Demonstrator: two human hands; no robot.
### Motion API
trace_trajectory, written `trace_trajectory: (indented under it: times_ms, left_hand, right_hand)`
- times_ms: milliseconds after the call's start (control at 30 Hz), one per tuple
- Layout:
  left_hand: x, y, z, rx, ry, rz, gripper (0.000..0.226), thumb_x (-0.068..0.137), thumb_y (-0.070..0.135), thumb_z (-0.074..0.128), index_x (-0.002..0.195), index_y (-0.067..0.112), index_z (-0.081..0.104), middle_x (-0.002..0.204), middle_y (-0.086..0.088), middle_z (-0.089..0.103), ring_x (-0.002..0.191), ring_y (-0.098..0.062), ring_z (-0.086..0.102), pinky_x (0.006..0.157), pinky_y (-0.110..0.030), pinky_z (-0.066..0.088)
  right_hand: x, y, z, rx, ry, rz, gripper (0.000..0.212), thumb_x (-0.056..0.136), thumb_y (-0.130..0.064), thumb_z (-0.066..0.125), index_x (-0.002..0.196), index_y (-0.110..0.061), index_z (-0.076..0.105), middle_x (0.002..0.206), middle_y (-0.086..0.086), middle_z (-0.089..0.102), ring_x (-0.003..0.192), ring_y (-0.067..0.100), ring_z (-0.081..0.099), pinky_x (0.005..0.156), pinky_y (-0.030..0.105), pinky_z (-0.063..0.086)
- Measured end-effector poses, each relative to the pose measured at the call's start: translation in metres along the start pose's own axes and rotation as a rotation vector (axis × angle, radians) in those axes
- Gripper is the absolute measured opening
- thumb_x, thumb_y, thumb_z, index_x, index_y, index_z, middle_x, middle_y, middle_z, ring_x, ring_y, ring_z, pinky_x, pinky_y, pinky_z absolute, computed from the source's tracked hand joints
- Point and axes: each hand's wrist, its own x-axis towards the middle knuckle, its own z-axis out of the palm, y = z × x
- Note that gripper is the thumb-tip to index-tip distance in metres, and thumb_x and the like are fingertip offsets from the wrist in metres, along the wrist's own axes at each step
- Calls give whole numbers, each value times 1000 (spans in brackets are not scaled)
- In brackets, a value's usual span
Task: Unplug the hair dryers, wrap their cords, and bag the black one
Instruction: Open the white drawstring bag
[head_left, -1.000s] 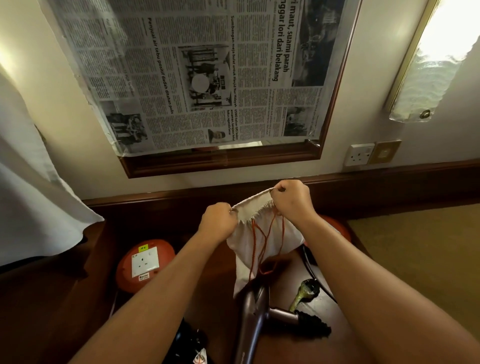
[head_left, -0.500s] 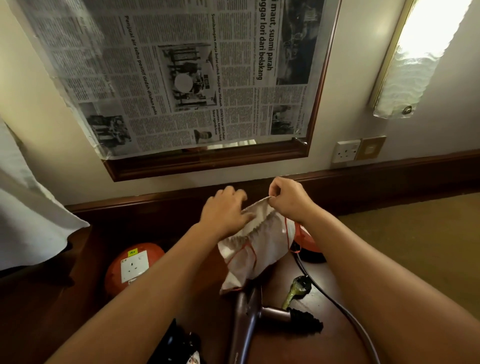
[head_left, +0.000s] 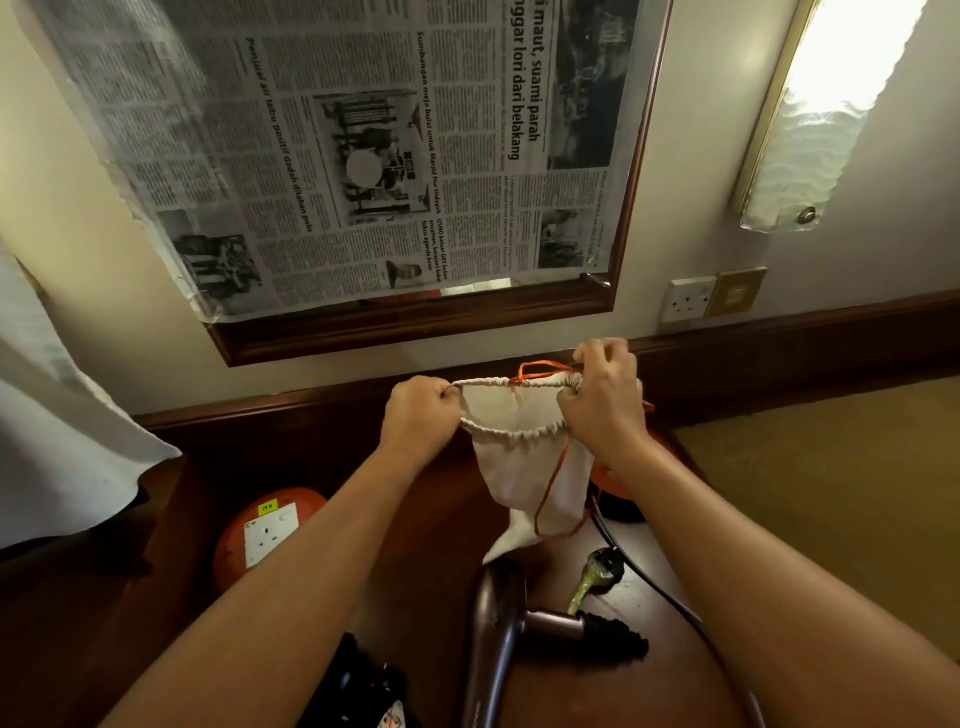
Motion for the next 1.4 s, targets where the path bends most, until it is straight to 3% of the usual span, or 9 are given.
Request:
trace_trajectory:
  times_ms: [100,167,233,367,633,833,967,1233,1400]
  left_hand:
    - [-3,-2,-3,106,-71,35,18,92,22,50,87,15,65,85,-5,62,81,-24,60,64,-30,46]
    - [-6,2,-2,212,-147,154,43,88,28,57,129,20,52,122,-8,53,112,-28,51,90,-41,47]
    - [-11,11,5,287,-185,279,61,86,37,60,141,27,37,129,-7,46,118,-27,47,95,-45,45]
    - [-13,22,17,420,-171,325,32,99,38,43,114,16,59,108,-7,62,95,-27,61,74,-39,50]
    - [-9,-7,3,254,31,275,30,98,19,45,83,6,68,78,-10,68,74,-25,64,60,-30,45]
    - [-5,-23,-15,247,105,167,32,96,13,47,68,8,62,65,-3,56,61,-18,52,56,-26,36]
    - [-9,-26,-20,152,129,74,45,90,4,48,48,17,41,53,1,45,52,-19,47,47,-25,30]
    - [-12,-37,-21,152,81,-33,39,96,18,47,59,10,54,62,-4,54,58,-18,52,46,-25,33]
    - [-10,-49,-25,161,80,-131,34,94,12,46,63,5,60,63,-6,56,58,-19,53,47,-24,35]
  right_hand:
    - [4,-7,-3,123,-6,26,17,79,-4,58,90,-11,48,98,6,46,80,18,46,64,24,40]
    - [6,-11,-2,153,-116,10,12,80,-4,55,81,-13,48,87,3,49,71,16,44,55,23,33]
    - [6,-16,1,140,-194,-51,12,80,-7,56,77,-16,49,83,3,52,71,18,47,54,24,31]
    - [2,-24,5,112,-274,-122,9,81,-5,55,78,-14,53,82,1,52,73,20,50,55,23,36]
    - [-13,-9,-4,-24,-304,-41,12,92,-8,44,87,-11,54,84,5,55,71,19,52,55,28,39]
    - [-7,-8,-12,-82,-406,53,25,94,-10,40,72,-16,50,78,4,56,71,22,54,57,30,39]
    - [-3,-11,-14,55,-370,153,28,93,-10,40,72,-9,57,79,10,60,69,23,55,57,31,41]
    - [1,-7,-19,186,-429,297,30,91,-11,45,63,-12,55,64,4,54,55,16,47,49,26,37]
    - [1,6,-20,224,-306,428,24,84,-5,42,72,-1,62,72,11,60,65,26,56,57,38,49]
